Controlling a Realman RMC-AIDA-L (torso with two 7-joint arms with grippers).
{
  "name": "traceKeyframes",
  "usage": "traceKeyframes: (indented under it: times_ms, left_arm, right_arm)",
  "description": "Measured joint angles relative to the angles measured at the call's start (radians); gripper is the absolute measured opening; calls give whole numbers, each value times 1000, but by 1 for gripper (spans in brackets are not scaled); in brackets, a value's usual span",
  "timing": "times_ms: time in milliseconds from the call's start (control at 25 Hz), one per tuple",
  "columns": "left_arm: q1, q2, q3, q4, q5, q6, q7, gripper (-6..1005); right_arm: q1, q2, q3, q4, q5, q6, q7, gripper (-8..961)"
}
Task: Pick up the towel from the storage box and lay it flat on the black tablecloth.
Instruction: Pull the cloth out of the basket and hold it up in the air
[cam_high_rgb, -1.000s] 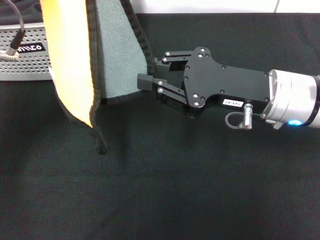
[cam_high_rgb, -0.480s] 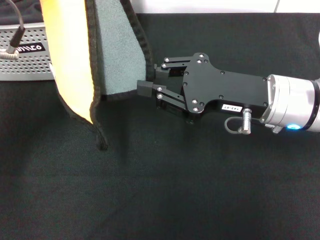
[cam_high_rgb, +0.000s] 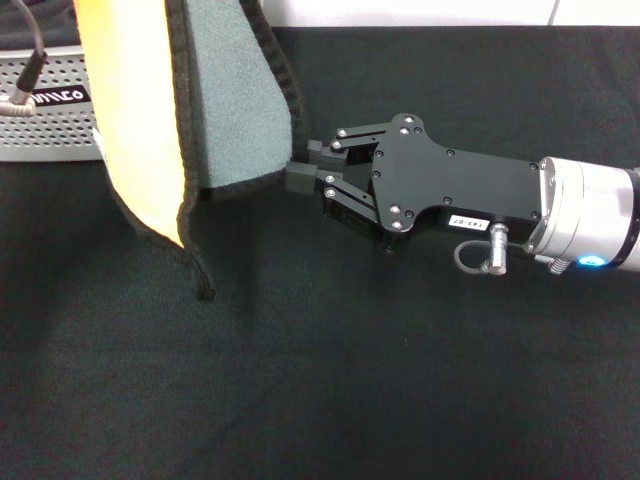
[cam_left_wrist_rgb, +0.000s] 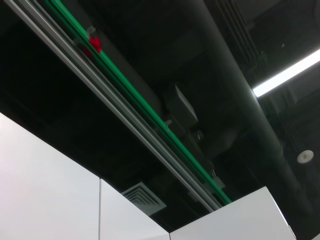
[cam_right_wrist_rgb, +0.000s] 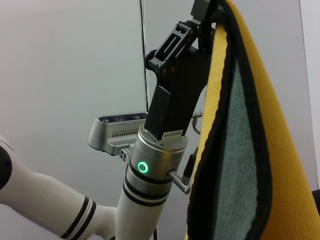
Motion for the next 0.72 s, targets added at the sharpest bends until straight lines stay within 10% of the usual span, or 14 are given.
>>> traceKeyframes:
  times_ms: [720]
  left_arm:
    - [1,-2,12,0,-1,3,0,24]
  right_arm:
    - [25,1,6,6,0,10,-10,18]
